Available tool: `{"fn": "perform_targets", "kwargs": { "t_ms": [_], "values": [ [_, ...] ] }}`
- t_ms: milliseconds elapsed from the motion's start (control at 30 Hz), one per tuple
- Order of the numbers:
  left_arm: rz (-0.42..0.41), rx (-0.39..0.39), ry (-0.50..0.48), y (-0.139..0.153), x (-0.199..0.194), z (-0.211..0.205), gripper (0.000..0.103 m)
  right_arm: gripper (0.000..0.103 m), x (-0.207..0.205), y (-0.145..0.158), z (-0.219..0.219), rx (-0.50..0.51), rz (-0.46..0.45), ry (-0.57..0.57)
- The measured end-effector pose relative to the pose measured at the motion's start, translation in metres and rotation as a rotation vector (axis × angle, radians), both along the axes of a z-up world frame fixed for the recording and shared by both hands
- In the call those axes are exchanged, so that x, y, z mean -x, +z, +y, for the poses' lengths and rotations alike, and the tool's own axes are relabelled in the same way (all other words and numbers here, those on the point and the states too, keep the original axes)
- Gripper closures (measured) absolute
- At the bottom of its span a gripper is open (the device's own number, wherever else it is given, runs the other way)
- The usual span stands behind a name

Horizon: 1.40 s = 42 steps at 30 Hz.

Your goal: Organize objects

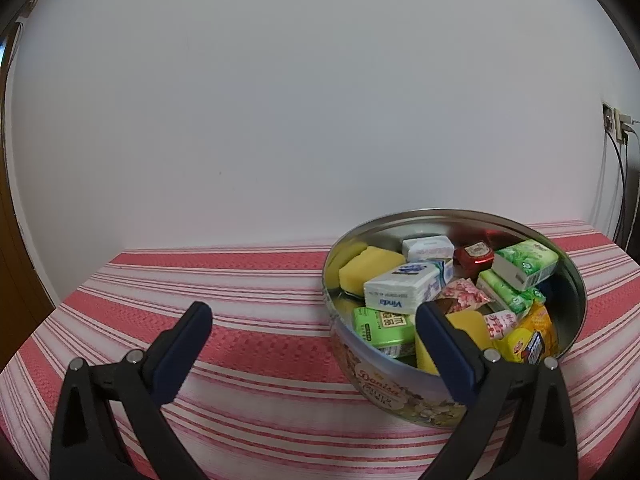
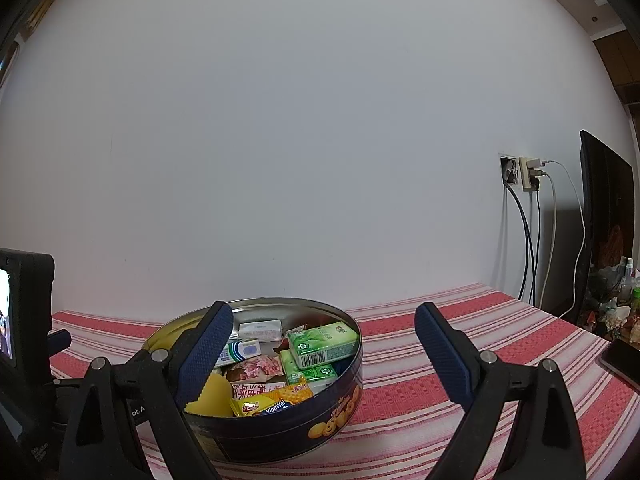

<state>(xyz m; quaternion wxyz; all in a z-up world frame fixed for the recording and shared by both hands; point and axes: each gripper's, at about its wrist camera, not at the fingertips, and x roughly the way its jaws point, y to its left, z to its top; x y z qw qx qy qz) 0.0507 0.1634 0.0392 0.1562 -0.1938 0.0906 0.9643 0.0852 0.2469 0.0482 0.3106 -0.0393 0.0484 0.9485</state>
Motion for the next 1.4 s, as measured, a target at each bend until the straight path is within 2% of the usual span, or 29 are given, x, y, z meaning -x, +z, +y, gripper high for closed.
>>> {"fn": "perform_targets", "kwargs": {
  "t_ms": [700, 1167, 1400],
  "values": [
    [-0.004, 0.001, 0.014, 0.001, 0.0027, 0.0014, 0.0, 0.009, -0.0002, 0.0006, 0.0025, -0.003, 0.005, 0.004],
    [-0.046, -0.057, -0.025, 0.0012, 0.0046, -0.0045, 0.0, 0.009, -0.0018, 0.0013, 0.0042, -0.007, 0.0, 0.007],
    [-0.047, -0.054, -0.039, 0.0009, 0.0039, -0.0023, 0.0, 0.009, -0.0067, 0.0019, 0.0048, -0.004, -0.001, 0.009]
  ]
}}
